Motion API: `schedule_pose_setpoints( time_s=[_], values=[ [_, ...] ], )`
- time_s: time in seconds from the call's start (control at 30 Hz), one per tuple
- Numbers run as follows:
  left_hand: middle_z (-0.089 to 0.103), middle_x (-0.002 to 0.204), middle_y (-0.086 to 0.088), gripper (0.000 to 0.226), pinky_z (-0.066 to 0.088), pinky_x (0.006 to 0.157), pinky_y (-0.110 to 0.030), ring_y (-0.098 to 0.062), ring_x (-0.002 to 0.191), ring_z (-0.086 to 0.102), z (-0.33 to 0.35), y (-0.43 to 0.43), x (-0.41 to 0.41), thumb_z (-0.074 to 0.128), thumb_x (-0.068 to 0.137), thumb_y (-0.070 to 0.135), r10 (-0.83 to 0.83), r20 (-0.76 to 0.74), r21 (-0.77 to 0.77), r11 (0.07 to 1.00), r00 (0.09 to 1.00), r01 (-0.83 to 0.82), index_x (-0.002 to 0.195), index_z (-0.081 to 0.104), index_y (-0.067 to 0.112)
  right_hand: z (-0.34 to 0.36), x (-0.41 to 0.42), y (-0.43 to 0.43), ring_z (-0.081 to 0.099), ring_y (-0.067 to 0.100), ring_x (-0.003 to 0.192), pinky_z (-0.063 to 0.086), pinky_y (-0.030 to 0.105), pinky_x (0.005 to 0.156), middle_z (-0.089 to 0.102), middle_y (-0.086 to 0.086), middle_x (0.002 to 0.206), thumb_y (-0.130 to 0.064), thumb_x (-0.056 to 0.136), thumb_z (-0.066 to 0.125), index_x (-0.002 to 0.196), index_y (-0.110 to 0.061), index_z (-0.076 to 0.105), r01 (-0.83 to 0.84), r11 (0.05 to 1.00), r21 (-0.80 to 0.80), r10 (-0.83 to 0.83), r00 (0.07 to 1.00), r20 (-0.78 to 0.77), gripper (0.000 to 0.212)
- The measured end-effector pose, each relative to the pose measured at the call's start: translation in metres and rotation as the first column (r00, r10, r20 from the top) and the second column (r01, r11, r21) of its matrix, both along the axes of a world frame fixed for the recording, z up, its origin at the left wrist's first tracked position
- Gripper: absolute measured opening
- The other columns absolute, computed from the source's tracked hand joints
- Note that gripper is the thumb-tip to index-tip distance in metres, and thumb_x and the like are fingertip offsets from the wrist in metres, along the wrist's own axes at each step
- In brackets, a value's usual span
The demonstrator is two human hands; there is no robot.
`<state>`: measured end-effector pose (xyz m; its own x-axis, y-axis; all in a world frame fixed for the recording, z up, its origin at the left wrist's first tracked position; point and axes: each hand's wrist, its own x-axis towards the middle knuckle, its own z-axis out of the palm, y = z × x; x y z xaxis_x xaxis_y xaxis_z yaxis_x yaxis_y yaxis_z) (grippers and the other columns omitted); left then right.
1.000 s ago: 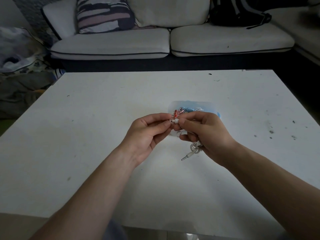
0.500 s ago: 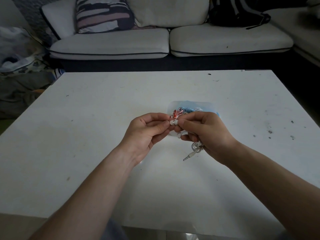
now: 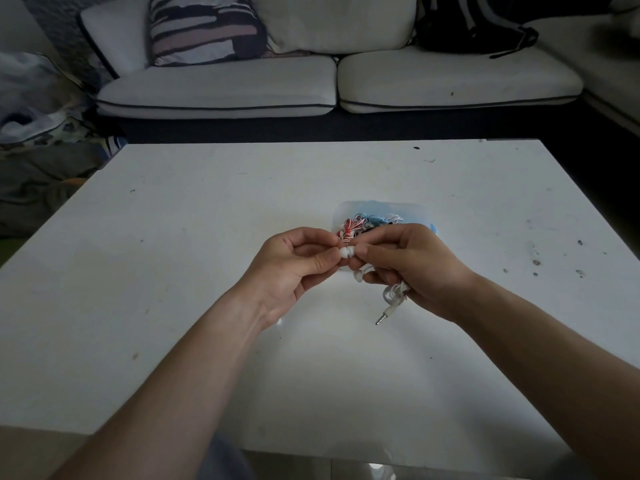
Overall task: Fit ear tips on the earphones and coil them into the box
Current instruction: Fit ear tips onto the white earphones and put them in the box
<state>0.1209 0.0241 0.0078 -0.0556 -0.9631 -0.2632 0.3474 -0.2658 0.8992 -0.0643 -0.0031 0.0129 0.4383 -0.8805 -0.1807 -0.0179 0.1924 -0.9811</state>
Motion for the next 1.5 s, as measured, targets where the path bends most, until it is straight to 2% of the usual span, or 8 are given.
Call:
schedule_pose_setpoints(
  time_s=[0.2,0.53,0.73,1.17,1.3,1.37,1.43,1.5],
  values=[
    [0.075,0.078,-0.010,0.025,0.057,0.064,-0.019,-0.017,0.074,0.074,-0.001,0.000,-0.001,0.073,0.062,0.001,0.002,0.007,0.005,1.000,1.000,-0.002,0.085,0.064,0.006,-0.001,-0.001,-0.001,0.050,0.003,0.047,0.053,0.029,0.072,0.070,0.010,0.080,-0.002,0.093,0.062,0.100,0.009,0.069,-0.002,1.000,-0.023,0.001,0.999,-0.044,0.015],
    [0.075,0.077,-0.011,0.022,0.057,0.064,-0.020,-0.018,0.073,0.074,-0.003,-0.001,-0.003,0.073,0.065,-0.001,0.013,0.021,0.008,1.000,1.000,-0.013,0.084,0.065,0.006,-0.003,0.000,-0.001,0.049,0.004,0.048,0.053,0.034,0.075,0.073,0.011,0.080,-0.006,0.091,0.067,0.092,0.000,0.073,0.010,0.999,-0.046,-0.013,0.997,-0.074,0.008],
    [0.075,0.078,-0.009,0.022,0.057,0.065,-0.019,-0.017,0.075,0.074,-0.002,-0.001,-0.001,0.072,0.065,0.001,-0.014,-0.003,-0.009,1.000,1.000,0.014,0.084,0.065,0.007,-0.002,-0.003,-0.004,0.045,0.003,0.046,0.053,0.025,0.069,0.070,-0.002,0.069,-0.003,0.094,0.060,0.097,0.003,0.069,-0.047,0.999,0.004,0.047,0.999,-0.003,0.011],
    [0.075,0.079,-0.009,0.021,0.056,0.065,-0.020,-0.017,0.073,0.073,-0.005,-0.004,-0.001,0.073,0.066,0.003,0.007,-0.001,-0.037,0.999,1.000,-0.007,0.085,0.066,0.009,-0.010,0.001,-0.005,0.042,0.007,0.045,0.057,0.030,0.073,0.073,0.010,0.086,-0.005,0.093,0.062,0.089,-0.006,0.071,-0.019,0.997,0.079,0.012,0.996,0.083,0.011],
    [0.075,0.085,-0.007,0.015,0.056,0.065,-0.022,-0.016,0.077,0.072,-0.007,-0.004,0.004,0.073,0.077,0.011,-0.006,0.160,-0.059,0.998,0.987,0.016,0.091,0.068,0.012,-0.012,0.003,-0.004,0.043,0.009,0.046,0.056,0.027,0.067,0.065,0.009,0.081,-0.004,0.096,0.057,0.092,-0.003,0.066,-0.044,0.987,0.153,0.020,0.987,0.156,0.010],
    [0.075,0.085,-0.002,0.005,0.055,0.066,-0.023,-0.012,0.076,0.070,-0.016,-0.008,0.017,0.071,0.087,0.011,0.025,0.465,-0.104,0.994,0.885,0.027,0.091,0.071,0.016,-0.013,0.003,-0.005,0.046,0.012,0.049,0.054,0.027,0.062,0.062,0.007,0.079,-0.006,0.098,0.055,0.093,-0.002,0.065,-0.033,0.982,0.188,-0.004,0.982,0.191,0.011],
    [0.073,0.081,0.006,0.010,0.050,0.066,-0.022,-0.008,0.070,0.066,-0.030,-0.011,0.035,0.074,0.086,0.014,0.030,0.797,-0.104,0.991,0.603,0.089,0.086,0.072,0.023,-0.016,0.004,-0.006,0.052,0.013,0.053,0.052,0.027,0.058,0.060,0.005,0.077,-0.009,0.100,0.055,0.098,-0.002,0.063,-0.029,0.973,0.228,-0.019,0.979,0.205,0.011],
    [0.069,0.085,0.008,0.016,0.049,0.064,-0.021,-0.007,0.071,0.063,-0.046,-0.010,0.049,0.079,0.080,0.015,-0.124,0.935,0.077,0.986,0.332,0.150,0.086,0.071,0.028,-0.016,0.003,-0.007,0.057,0.015,0.058,0.052,0.026,0.056,0.059,0.004,0.075,-0.011,0.099,0.056,0.106,-0.005,0.061,-0.019,0.963,0.269,-0.037,0.978,0.204,0.011]
  ],
)
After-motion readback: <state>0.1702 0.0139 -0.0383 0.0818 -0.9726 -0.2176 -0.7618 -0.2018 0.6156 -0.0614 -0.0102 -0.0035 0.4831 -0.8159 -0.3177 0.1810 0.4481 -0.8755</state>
